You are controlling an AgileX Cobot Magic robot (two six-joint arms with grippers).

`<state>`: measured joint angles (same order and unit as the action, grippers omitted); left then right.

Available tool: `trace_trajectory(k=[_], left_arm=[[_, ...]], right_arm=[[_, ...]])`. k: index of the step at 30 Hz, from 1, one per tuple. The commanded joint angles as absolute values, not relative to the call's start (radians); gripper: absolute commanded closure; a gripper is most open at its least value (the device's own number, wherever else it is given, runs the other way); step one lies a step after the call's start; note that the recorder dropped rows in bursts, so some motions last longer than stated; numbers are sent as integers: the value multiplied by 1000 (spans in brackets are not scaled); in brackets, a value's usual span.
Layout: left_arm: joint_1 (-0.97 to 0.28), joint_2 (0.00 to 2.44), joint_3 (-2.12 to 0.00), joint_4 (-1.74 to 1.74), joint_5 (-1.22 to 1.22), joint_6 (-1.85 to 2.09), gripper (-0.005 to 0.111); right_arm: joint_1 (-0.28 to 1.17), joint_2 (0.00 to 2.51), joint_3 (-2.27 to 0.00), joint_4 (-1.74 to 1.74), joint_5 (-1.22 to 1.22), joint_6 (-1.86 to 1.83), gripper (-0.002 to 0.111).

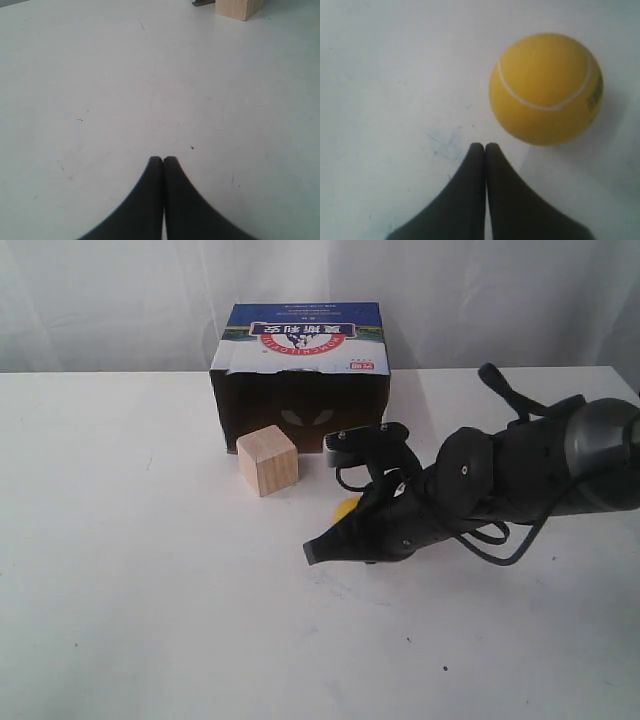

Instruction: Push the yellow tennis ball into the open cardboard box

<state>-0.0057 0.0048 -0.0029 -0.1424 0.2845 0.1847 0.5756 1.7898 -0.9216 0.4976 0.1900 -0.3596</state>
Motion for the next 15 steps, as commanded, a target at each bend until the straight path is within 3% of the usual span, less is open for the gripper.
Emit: trace_trajectory(k=[1, 15], left_arm=[[-12, 0, 0, -150, 284, 184, 107], [-12, 0, 0, -150, 284, 184, 107]], right_arm=[[570, 1789, -919, 497, 93, -354, 108], [567, 1864, -946, 496, -9, -362, 108]])
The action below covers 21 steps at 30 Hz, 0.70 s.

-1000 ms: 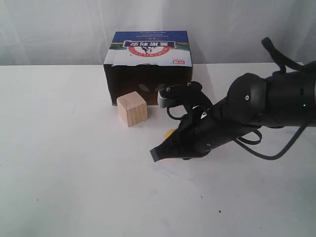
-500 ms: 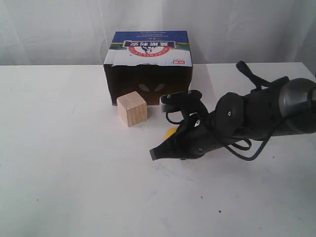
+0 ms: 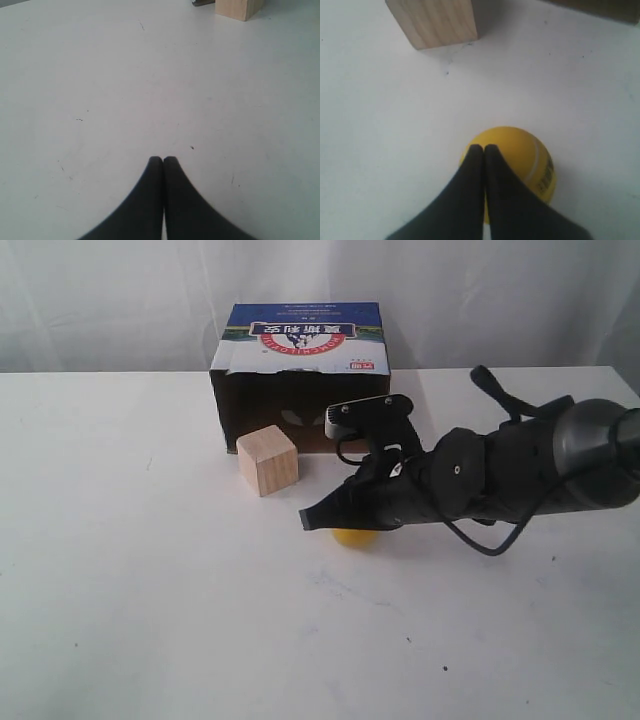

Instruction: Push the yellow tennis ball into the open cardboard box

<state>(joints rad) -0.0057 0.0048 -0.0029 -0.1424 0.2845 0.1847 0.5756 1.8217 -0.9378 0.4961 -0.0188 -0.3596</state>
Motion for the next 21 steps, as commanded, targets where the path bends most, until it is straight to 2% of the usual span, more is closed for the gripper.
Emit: trace_trajectory(k=[1, 21], left_arm=[[-12, 0, 0, -150, 284, 184, 107], [-12, 0, 0, -150, 284, 184, 107]], right_arm=[[567, 1872, -946, 496, -17, -362, 108], [567, 1875, -957, 496, -137, -362, 108]])
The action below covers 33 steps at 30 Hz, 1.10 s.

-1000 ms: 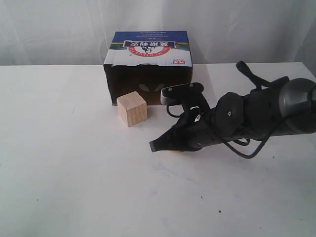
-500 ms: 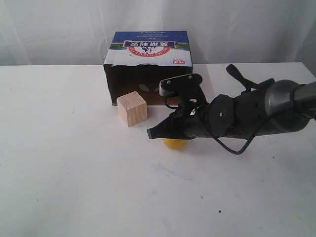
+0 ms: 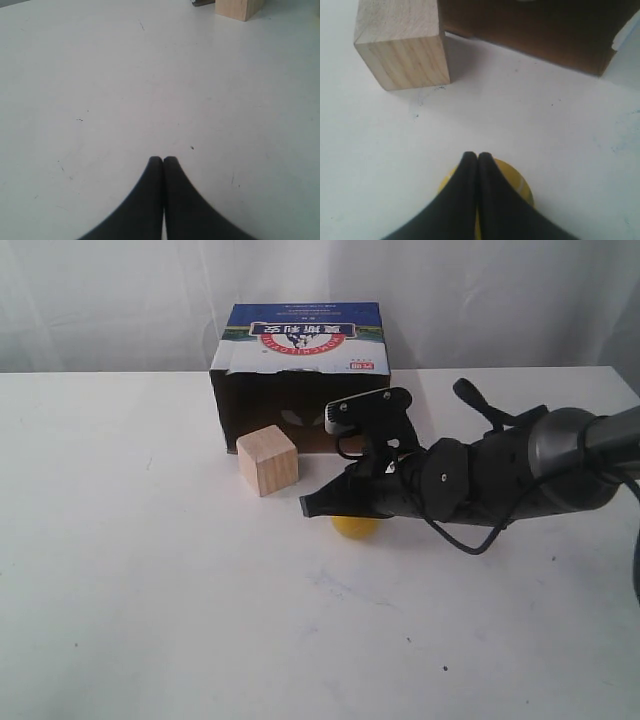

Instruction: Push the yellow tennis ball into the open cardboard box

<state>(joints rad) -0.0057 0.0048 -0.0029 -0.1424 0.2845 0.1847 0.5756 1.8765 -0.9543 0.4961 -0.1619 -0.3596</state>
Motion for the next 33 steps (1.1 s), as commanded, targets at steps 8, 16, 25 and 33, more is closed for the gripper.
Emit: trace_trajectory(k=[8, 16, 25, 33], left_arm=[[-12, 0, 0, -150, 284, 184, 107], [-12, 0, 0, -150, 284, 184, 107], [-12, 0, 0, -150, 284, 184, 107], [-12, 0, 0, -150, 284, 184, 107]], right_arm=[[567, 1835, -987, 496, -159, -394, 108], [567, 1753, -988, 498, 89, -381, 108], [569, 1762, -988, 498, 409, -369, 108], [569, 1856, -988, 498, 325, -359, 108]])
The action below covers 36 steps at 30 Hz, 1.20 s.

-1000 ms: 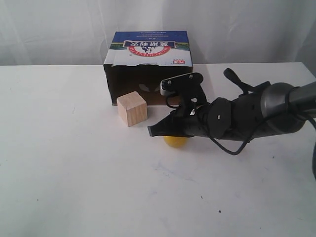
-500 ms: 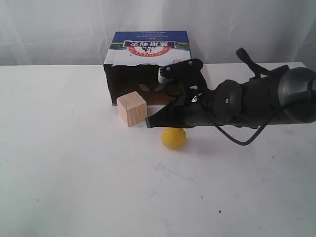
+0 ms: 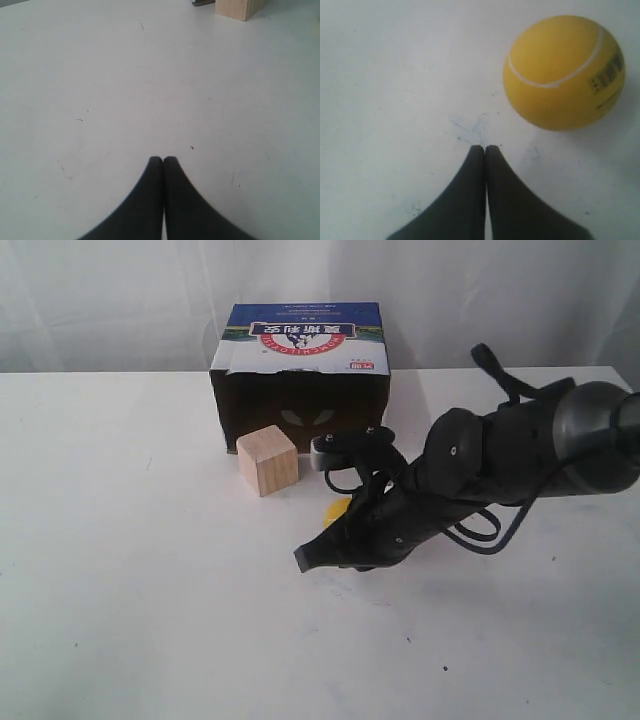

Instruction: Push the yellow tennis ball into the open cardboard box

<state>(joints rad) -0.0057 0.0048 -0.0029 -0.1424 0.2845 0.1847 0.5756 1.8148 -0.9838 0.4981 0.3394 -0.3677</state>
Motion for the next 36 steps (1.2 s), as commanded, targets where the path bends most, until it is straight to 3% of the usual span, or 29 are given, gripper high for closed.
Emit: trace_trajectory(k=[1, 7, 12, 18, 36], left_arm=[[-12, 0, 0, -150, 284, 184, 107], [-12, 0, 0, -150, 284, 184, 107], [-12, 0, 0, -150, 284, 184, 107], [-12, 0, 0, -150, 284, 184, 107], [-12, 0, 0, -150, 284, 184, 107]], right_arm=[[569, 1867, -988, 498, 323, -359, 108], [562, 1913, -995, 467, 143, -362, 108], [515, 1945, -1127, 380, 22, -453, 108], [506, 1911, -1268, 380, 179, -522, 108], [506, 1857, -1267, 235, 470, -464, 108]])
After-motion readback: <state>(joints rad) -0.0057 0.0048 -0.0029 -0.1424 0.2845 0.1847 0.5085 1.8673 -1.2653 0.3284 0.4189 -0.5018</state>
